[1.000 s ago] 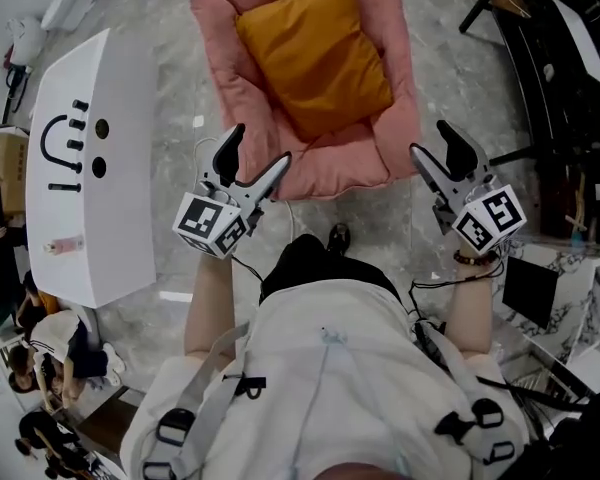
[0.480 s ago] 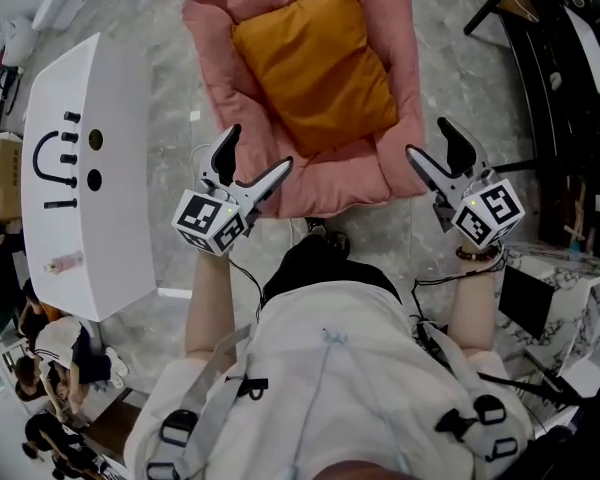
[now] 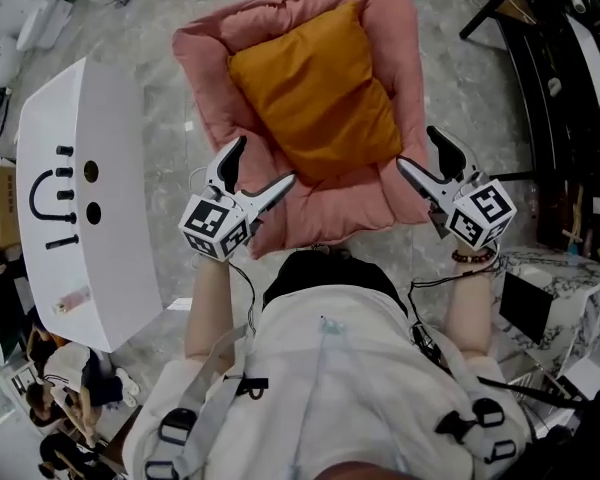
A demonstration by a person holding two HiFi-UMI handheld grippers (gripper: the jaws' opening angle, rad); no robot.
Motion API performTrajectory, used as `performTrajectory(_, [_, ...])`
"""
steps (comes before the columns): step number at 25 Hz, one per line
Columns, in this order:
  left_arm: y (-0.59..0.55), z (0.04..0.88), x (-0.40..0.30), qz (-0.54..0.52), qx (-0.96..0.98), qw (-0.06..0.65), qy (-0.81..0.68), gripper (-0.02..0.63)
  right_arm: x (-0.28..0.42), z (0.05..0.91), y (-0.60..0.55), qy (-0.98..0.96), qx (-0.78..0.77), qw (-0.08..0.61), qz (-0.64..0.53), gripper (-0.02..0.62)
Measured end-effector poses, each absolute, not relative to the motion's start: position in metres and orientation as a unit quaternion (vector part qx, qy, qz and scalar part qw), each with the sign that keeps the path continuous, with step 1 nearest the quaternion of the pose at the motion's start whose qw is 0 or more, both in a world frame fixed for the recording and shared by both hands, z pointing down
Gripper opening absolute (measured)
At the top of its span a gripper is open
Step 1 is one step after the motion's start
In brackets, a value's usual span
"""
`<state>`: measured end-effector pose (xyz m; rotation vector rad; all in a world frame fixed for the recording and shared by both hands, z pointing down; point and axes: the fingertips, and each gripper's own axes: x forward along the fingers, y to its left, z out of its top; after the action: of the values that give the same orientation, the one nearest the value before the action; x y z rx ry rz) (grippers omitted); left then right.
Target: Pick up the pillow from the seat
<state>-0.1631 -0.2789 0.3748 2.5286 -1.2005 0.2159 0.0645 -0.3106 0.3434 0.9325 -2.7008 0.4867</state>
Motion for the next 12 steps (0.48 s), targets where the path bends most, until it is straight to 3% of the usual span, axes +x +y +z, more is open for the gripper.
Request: performTrajectory(12, [-0.350, 0.443, -0.182, 0.080, 0.866, 0.230, -0.437, 0.514, 0.061, 0.403, -0.386, -0.916, 0.301, 0.189, 0.184, 0.368])
